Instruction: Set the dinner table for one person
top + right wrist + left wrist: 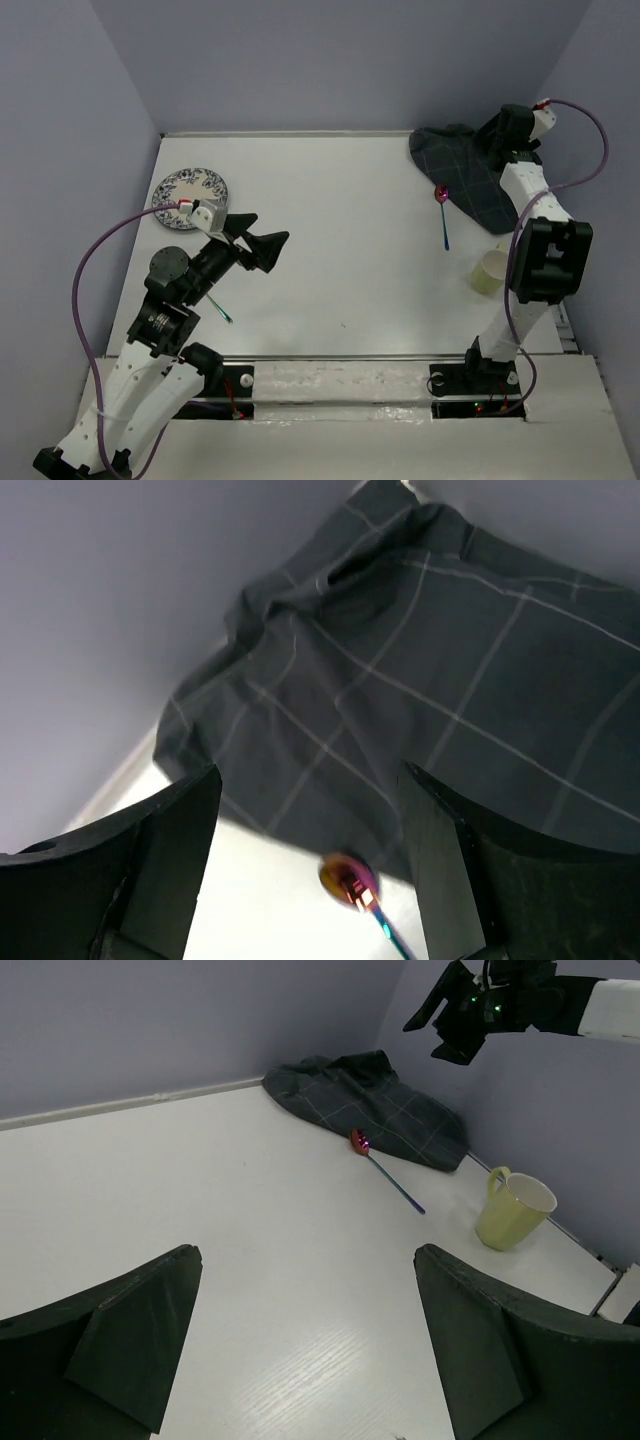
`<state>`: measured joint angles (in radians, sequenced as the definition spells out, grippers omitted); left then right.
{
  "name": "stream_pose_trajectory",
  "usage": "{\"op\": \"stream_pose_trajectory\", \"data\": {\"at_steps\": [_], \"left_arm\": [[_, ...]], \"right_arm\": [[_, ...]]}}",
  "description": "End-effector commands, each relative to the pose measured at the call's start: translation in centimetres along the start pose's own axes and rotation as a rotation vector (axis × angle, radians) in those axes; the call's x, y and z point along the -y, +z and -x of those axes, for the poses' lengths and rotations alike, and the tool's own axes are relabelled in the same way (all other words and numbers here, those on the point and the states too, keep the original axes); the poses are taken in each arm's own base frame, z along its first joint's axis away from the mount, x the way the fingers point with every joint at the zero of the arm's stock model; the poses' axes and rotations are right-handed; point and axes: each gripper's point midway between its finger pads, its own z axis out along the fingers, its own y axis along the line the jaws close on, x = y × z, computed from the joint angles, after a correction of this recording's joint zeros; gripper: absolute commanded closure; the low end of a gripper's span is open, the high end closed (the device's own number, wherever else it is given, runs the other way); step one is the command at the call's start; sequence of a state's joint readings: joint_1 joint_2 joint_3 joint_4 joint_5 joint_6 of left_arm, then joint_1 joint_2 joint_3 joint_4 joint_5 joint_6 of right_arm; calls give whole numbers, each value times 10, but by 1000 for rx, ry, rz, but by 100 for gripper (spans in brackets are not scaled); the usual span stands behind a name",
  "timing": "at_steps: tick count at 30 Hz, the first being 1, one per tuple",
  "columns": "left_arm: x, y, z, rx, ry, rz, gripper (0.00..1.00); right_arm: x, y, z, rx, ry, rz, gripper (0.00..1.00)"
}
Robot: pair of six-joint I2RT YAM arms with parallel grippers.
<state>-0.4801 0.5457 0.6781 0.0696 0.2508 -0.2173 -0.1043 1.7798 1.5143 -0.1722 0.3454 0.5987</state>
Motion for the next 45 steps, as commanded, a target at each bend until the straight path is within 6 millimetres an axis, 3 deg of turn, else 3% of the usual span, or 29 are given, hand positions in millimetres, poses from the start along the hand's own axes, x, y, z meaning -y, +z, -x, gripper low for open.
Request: {"op": "stream_pose_trajectory", "data": {"at_steps": [1,2,3,4,7,8,10,11,13,15,16,21,25,31,33,36,38,39,41,42,43,44,45], "left_arm": [[-2,0,10,42,24,13,1],[-3,0,10,42,25,16,1],[-4,0,10,44,28,20,1],[-5,0,9,40,27,25,1],[-8,2,7,34,27,37,1],[-9,3,5,28,27,41,1],[-10,4,4,23,28,42,1],[-11,4,3,21,29,46,1],[-13,5,2,19,29,57,1],[-16,6,0,14,33,68,1],[-16,7,-1,9,33,70,1],[-21,11,-7,-13,34,82,1],[-25,12,-8,-16,35,97,1],[-27,14,-10,-23,32,101,1],[-28,14,-10,-25,32,103,1],[-28,14,-10,-22,34,104,1],[-28,14,-10,-25,33,106,1],[-28,14,-10,-23,33,105,1],[-29,14,-10,-22,34,108,1],[-29,14,-10,-22,35,110,1],[-29,14,-10,-22,35,110,1],[-29,14,-9,-21,34,109,1],[-29,13,-8,-18,35,109,1]], "right_arm": [[-11,46,43,172,181,-44,23],[-13,54,41,170,195,-45,23],[-17,60,53,187,239,-31,23],[-15,76,39,168,242,-43,23],[-12,96,47,188,291,-52,23],[-2,112,44,176,317,-63,21],[5,124,39,165,346,-72,21],[8,134,27,146,354,-81,20],[13,144,35,153,388,-72,20],[17,161,24,126,387,-62,19],[7,162,35,140,395,-30,19],[1,182,26,105,411,15,17],[3,196,3,54,440,15,17],[2,202,-12,12,469,29,19],[-1,202,-9,18,471,37,30],[0,205,0,32,475,50,53],[-2,208,0,36,473,60,74],[-5,209,2,41,469,74,91],[-9,209,6,45,464,90,100],[-12,208,4,33,460,107,100],[-24,202,18,60,463,163,100],[-27,200,10,39,456,202,100],[-45,186,37,93,465,284,100]]}}
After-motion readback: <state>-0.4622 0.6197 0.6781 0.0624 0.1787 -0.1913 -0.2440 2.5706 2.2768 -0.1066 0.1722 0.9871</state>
